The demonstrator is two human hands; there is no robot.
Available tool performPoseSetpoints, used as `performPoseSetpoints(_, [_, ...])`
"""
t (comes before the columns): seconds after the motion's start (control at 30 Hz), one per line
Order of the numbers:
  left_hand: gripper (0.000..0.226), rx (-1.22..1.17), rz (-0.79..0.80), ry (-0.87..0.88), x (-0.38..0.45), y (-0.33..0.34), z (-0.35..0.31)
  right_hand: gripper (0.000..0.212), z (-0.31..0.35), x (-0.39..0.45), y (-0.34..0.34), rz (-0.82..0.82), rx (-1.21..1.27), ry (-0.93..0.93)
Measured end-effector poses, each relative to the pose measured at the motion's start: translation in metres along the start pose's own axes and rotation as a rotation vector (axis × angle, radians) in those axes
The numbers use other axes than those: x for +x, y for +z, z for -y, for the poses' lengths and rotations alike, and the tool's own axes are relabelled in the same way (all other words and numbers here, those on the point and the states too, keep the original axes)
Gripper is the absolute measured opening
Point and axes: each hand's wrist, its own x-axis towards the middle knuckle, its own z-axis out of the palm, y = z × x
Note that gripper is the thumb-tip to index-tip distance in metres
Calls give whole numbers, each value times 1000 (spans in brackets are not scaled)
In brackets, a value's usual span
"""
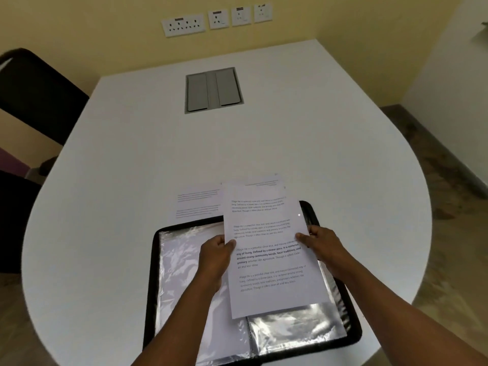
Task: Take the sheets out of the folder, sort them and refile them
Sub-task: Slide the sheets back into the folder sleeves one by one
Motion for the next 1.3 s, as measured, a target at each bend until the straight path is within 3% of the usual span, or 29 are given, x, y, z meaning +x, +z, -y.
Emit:
performPoseSetpoints(0.13, [9,8,10,-18,3,25,-3,23,-4,6,-12,40,10,-35])
performPoseSetpoints(0.57, [16,133,7,40,60,67,-29,25,19,66,-43,-98,-6,-19])
performPoseSetpoints(0.67, [20,178,-56,51,77,72,-28,25,26,79,-51,-130,43,-20])
performPoseSetpoints(0.8, [30,497,-136,244,86,74,-20,22,32,94,-64,-232,113,-39])
performPoseSetpoints(1.07, [50,1100,64,520,118,88,17,31,42,133,-95,-423,303,-20])
performPoseSetpoints(1.2, [33,1267,32,668,127,96,22,34,47,145,-101,-474,347,-25])
performPoseSetpoints(1.3, [15,1219,2,733,133,98,28,31,46,155,-104,-489,345,-8])
